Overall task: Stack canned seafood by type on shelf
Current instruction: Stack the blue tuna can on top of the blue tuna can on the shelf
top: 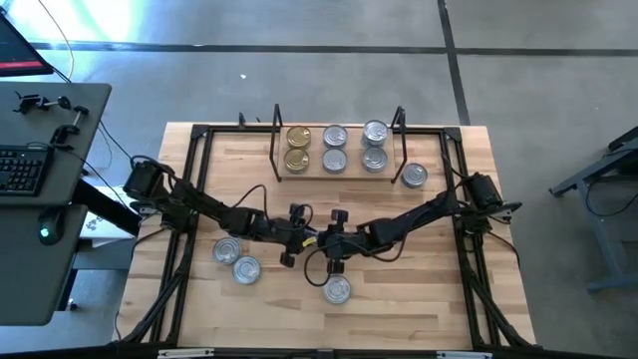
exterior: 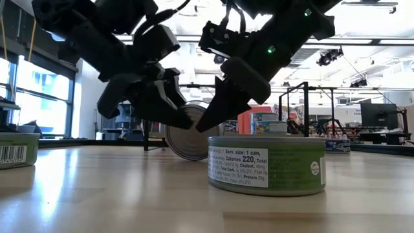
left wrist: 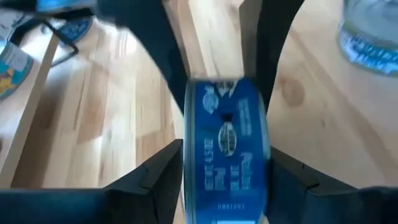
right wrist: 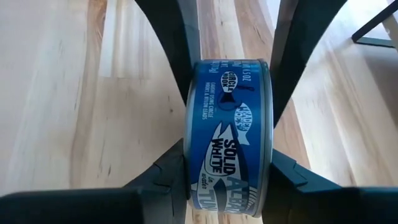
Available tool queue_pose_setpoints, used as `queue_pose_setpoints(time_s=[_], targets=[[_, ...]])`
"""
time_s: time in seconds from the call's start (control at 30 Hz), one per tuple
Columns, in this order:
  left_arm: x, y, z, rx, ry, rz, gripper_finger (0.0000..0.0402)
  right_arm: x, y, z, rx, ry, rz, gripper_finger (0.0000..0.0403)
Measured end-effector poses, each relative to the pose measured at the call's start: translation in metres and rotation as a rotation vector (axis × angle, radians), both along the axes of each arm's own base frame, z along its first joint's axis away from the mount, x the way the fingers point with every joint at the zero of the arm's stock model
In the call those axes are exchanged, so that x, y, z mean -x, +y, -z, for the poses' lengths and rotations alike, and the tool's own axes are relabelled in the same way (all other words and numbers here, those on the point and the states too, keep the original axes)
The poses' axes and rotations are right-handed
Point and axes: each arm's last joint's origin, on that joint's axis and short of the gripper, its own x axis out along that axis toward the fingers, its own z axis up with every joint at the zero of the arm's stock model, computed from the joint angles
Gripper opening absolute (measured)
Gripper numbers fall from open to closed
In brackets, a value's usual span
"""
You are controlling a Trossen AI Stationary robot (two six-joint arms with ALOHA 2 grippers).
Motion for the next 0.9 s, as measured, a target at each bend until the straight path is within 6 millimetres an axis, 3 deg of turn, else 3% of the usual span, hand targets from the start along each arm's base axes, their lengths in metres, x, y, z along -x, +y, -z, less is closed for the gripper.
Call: queue_pose_setpoints(time_s=[0.07, 0.23, 0.33, 0.53, 0.7, 0.9], targets=[[0.0, 0.0, 0.0, -0.003, -0.004, 0.008, 0.0164, 0.0, 0.0, 0.0, -0.011, -0.003, 0.005, 0.0126], [0.0, 0.0, 0.0, 0.004, 0.002, -0.007, 0.012, 0.003, 0.0, -0.006, -0.038, 0.001, 0.023, 0.023], [0.001, 0.0, 0.0, 0.031, 0.005, -0.03, 0.012, 0.01, -0.001, -0.018, -0.014, -0.031, 0.1, 0.0263], [0.003, 0.0, 0.002, 0.078, -0.017, -0.061, 0.012, 0.046, 0.015, 0.0, 0.078, -0.076, 0.204, 0.0264], [0.02, 0.003, 0.011, 0.129, -0.189, 0.003, 0.012, 0.074, 0.034, 0.022, 0.039, -0.179, 0.215, 0.0254], [0.049, 0.004, 0.006, 0.193, -0.476, 0.212, 0.012, 0.076, 0.052, 0.015, 0.025, -0.351, 0.13, 0.0251]])
